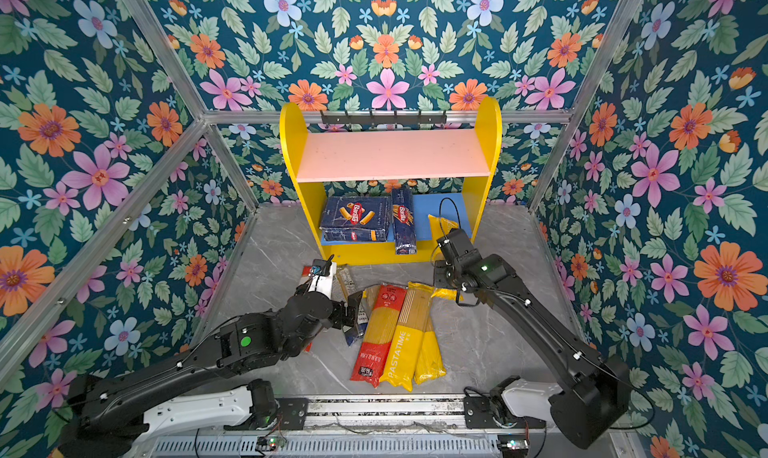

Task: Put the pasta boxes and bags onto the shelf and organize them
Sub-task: 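Lift the Pastatime bag and carry it onto the blue shelf, then stand the bag beside the Spaghetti box and open the right gripper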

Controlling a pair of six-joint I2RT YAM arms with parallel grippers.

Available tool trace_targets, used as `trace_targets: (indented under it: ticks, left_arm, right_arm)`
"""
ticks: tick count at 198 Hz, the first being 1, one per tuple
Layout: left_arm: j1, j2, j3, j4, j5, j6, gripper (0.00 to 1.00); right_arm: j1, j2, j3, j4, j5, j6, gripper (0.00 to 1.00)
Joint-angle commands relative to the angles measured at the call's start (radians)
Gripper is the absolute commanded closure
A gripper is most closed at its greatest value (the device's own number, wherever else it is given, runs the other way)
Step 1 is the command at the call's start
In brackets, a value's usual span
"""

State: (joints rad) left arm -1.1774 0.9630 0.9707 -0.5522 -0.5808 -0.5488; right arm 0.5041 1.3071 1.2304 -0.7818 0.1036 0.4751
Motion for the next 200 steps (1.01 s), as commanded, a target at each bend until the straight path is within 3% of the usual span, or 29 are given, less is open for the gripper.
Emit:
trace_targets:
  ticks: [1, 84, 140, 171, 200]
  left_arm:
    - [0.014, 0.024, 0.022, 0.03, -0.012, 0.046, 0.0]
    - [0.221, 0.116, 0.025, 0.125, 0.212, 0.117, 0.0]
    - [0.268, 0.157, 0.031, 0.149, 0.256, 0.14, 0.0]
    - [0.28, 0.169, 0.031, 0.155, 0.267, 0.145, 0.0]
    - [0.29, 0.183, 0.032, 0.152, 0.281, 0.145, 0.0]
  right_arm:
    - [-0.026, 0.078, 0.07, 0.147, -0.025, -0.097, 0.71]
    - [-0.133, 0.452, 0.401, 0.187, -0.112, -0.183, 0.71]
    - [-0.156, 0.643, 0.609, 0.132, -0.121, -0.23, 0.69]
    - [-0.157, 0.677, 0.646, 0.109, -0.113, -0.233, 0.57]
    - [-0.157, 0.652, 0.614, 0.111, -0.112, -0.236, 0.27]
